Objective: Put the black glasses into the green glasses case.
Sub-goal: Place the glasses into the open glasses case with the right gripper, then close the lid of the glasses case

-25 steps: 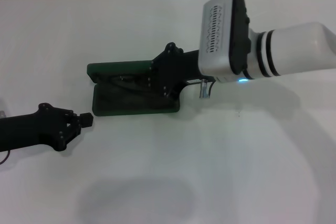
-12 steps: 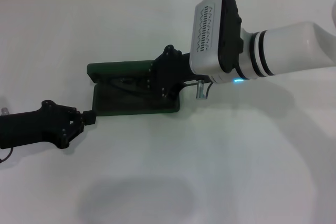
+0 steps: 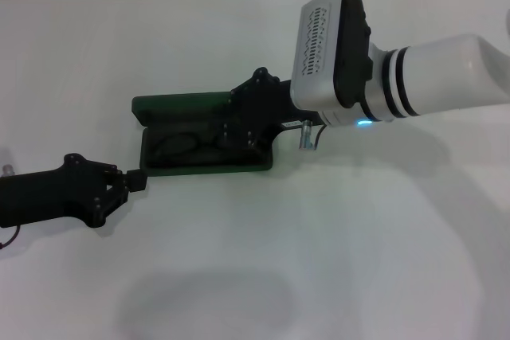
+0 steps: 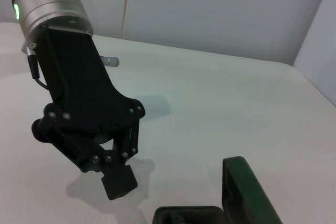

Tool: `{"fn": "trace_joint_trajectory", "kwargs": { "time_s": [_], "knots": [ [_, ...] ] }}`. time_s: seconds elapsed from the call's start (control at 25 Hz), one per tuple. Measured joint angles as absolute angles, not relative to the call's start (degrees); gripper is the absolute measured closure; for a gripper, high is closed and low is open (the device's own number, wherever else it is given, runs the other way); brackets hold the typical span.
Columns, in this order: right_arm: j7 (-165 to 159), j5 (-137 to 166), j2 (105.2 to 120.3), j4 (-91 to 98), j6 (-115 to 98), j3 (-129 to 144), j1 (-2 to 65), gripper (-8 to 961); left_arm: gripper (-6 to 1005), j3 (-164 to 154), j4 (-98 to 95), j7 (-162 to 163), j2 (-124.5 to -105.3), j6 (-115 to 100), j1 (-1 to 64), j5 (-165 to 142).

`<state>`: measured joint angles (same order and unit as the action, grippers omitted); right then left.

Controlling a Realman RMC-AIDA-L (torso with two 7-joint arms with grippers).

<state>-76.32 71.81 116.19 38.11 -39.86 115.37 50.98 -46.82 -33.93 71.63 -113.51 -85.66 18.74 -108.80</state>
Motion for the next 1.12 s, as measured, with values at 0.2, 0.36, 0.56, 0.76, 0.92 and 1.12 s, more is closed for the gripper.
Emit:
{"fn": "trace_joint_trajectory", "kwargs": {
  "time_s": [0.2, 0.36, 0.56, 0.76, 0.92, 1.12],
  "knots": [
    [-77.4, 71.7, 116.18, 39.2, -43.4, 110.4, 47.8, 767, 979, -46.8, -33.8, 72.0, -113.53, -85.7, 18.6, -108.8],
    [-77.3, 71.6, 116.12, 40.4, -53.1, 101.4, 41.8, 770, 976, -46.8, -33.4, 72.6, -113.71, -85.7, 18.7, -108.6],
    [-76.3, 72.0, 115.60, 40.1, -66.9, 88.2, 32.5, 767, 973, -46.3, -33.2, 73.7, -114.40, -85.3, 19.9, -107.9],
    [-71.7, 72.4, 115.18, 35.2, -74.9, 77.4, 26.2, 701, 969, -43.7, -33.2, 75.6, -115.29, -83.1, 21.7, -108.0],
    [-66.6, 75.2, 114.11, 32.9, -77.3, 76.4, 23.5, 453, 967, -43.7, -33.1, 77.3, -115.08, -79.8, 23.0, -108.6],
    [-62.9, 78.8, 114.56, 31.3, -77.3, 76.2, 23.2, 357, 963, -44.1, -32.9, 79.0, -115.24, -74.8, 24.4, -111.2]
  ]
}}
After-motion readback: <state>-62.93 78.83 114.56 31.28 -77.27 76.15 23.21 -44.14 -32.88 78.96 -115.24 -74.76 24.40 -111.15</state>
